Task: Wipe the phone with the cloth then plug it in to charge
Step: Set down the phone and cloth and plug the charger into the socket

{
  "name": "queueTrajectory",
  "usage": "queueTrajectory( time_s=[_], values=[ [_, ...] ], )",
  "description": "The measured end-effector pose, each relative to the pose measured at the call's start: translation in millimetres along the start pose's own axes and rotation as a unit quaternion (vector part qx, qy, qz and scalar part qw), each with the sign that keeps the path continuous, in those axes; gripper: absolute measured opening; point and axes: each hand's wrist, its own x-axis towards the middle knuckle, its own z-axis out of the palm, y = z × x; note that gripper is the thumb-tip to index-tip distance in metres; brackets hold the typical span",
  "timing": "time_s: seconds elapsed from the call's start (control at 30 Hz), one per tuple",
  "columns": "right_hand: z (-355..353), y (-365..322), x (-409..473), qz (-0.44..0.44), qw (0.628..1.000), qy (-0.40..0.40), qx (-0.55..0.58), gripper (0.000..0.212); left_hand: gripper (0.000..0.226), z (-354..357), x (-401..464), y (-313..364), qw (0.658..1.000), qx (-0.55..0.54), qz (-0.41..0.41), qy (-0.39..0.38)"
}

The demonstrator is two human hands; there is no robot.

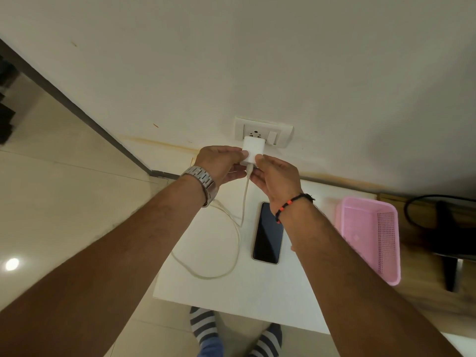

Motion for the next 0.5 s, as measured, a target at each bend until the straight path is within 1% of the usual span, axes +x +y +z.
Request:
queueTrajectory(
  time_s=[0.1,0.27,0.37,0.43,0.47,0.5],
  values=[
    [2,-2,3,-0.001,1.0,0.01,0.002,0.007,0.025,3,4,1,1.0,-0.008,0.0,0.003],
    [7,-8,10,-0.004,0.999,0.03,-0.014,0.008,0.017,9,15,3,1.0,-0.021,0.006,0.021],
    [9,-10,15,-0.004,0.999,0.042,-0.027,0.004,0.016,13,19,6,0.999,-0.023,0.011,0.031],
    [5,-8,13,-0.012,0.999,0.024,-0.025,0.002,0.018,11,16,4,0.999,-0.014,0.019,0.024],
    [3,-6,12,-0.013,1.0,0.011,-0.025,0.004,0.022,8,14,4,1.0,-0.004,0.021,0.013],
    [0,-5,11,-0.011,0.999,0.0,-0.03,0.011,0.029,4,11,4,1.0,0.007,0.017,0.001]
  ],
)
